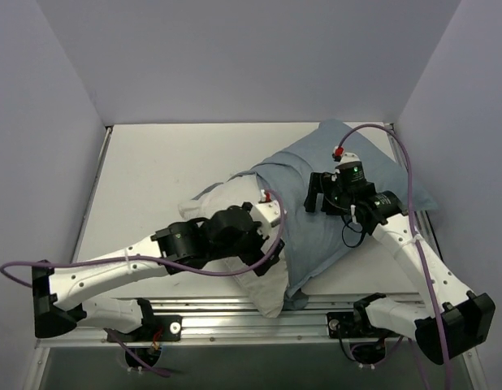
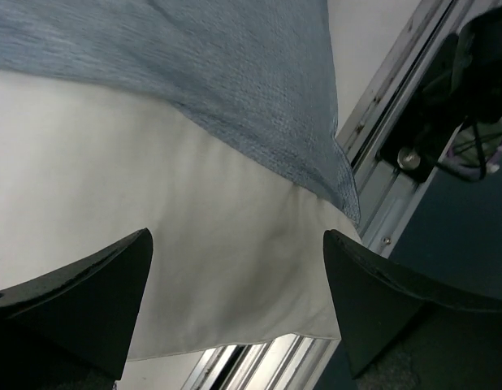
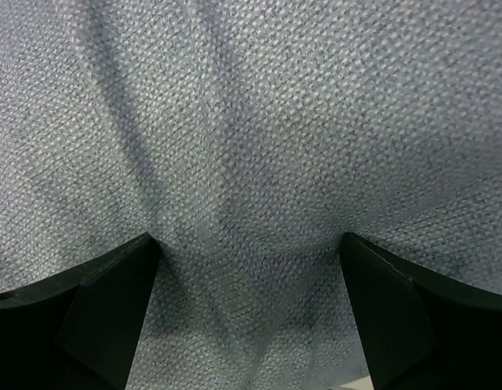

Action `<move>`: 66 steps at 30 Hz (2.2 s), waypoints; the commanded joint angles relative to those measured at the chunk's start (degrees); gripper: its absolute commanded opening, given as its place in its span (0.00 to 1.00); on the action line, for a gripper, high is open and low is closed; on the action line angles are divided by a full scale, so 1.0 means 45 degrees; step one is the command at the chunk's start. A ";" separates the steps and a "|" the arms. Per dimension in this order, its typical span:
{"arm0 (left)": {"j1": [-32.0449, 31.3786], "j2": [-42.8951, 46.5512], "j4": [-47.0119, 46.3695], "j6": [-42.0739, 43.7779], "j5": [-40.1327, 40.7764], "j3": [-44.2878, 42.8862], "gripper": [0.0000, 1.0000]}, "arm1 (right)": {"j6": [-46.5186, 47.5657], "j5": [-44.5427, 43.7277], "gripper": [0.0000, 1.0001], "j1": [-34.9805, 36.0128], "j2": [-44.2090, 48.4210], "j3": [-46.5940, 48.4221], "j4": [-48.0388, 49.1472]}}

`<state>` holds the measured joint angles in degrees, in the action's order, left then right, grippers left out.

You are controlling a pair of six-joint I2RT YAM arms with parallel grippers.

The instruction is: Remove the pillowcase from the pillow

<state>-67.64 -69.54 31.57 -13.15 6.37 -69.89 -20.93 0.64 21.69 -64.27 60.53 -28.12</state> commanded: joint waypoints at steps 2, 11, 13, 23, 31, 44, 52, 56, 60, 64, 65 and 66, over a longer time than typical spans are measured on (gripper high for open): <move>-0.1043 -0.0718 0.0464 0.0363 0.1629 0.0140 0.94 | -0.1013 0.1615 0.88 0.0277 -0.0481 -0.0795 0.2124; -0.1083 -0.3371 0.1088 -0.0962 0.4082 0.0178 0.94 | -0.0506 0.1087 0.88 0.0257 -0.3626 0.1115 0.4021; -0.0947 -0.3609 0.0895 -0.1316 0.4637 0.0586 0.95 | -0.0291 0.1048 0.88 0.0219 -0.4113 0.1449 0.3984; 0.0439 -0.3027 -0.0374 -0.1200 0.4327 0.0356 0.02 | 0.0373 0.1552 0.87 0.0296 -0.2400 0.0691 0.2871; 0.2021 -0.2281 -0.0240 -0.0576 0.2648 -0.1535 0.02 | 0.0628 0.4836 0.88 0.1193 0.0570 -0.1964 0.3377; 0.2432 -0.2829 0.0445 -0.0496 0.1651 -0.3278 0.02 | -0.0506 0.2495 0.84 0.4554 0.0377 -0.2456 0.4901; 0.2627 -0.2031 0.1048 -0.0633 0.1339 -0.3103 0.02 | -0.0681 -0.2306 0.07 0.4497 -0.0698 -0.2144 0.4023; 0.3541 -0.0995 0.1908 -0.1140 0.0754 -0.2713 0.02 | -0.0935 -0.3093 0.00 0.3035 -0.0620 -0.2065 0.3788; 0.4579 0.0216 0.2962 -0.1570 -0.0749 -0.2380 0.02 | -0.1188 -0.3462 0.00 0.0480 -0.1067 -0.1773 0.3300; 0.5185 0.1445 0.4483 -0.1727 -0.1571 -0.2535 0.02 | -0.1462 -0.3542 0.00 -0.1317 -0.1518 -0.1382 0.3163; 0.5283 0.1662 0.4720 -0.1727 -0.1823 -0.2652 0.02 | -0.1501 -0.3445 0.00 -0.1692 -0.1615 -0.1304 0.3143; 0.5478 0.1838 0.4993 -0.1727 -0.1981 -0.2730 0.02 | -0.1560 -0.3386 0.00 -0.2063 -0.1771 -0.1091 0.3124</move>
<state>-45.28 -70.32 43.48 -20.27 0.80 -79.09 -28.58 0.12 20.49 -70.04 53.63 -10.52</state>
